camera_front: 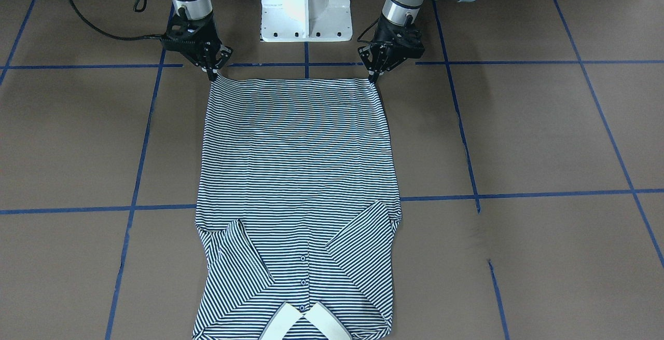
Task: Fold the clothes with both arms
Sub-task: 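Lift the hem with both grippers and fold it toward the collar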
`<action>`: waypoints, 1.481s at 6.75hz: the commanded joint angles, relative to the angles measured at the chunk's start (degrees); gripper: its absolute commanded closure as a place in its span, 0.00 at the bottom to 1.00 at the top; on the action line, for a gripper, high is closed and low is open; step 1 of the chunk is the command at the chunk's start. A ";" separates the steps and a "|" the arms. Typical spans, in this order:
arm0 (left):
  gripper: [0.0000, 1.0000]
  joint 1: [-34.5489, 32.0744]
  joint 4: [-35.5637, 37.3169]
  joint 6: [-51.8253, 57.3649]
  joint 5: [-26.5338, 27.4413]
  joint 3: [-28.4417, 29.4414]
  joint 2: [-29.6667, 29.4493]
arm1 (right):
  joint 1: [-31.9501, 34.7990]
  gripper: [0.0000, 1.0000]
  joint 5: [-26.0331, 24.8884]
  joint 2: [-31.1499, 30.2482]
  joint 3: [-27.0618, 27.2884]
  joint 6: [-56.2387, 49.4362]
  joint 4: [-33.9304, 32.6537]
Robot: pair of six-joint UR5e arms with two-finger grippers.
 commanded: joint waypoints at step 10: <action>1.00 -27.04 34.86 25.04 -15.44 -3.88 -19.73 | 26.71 1.00 13.27 21.17 3.98 -14.80 -21.78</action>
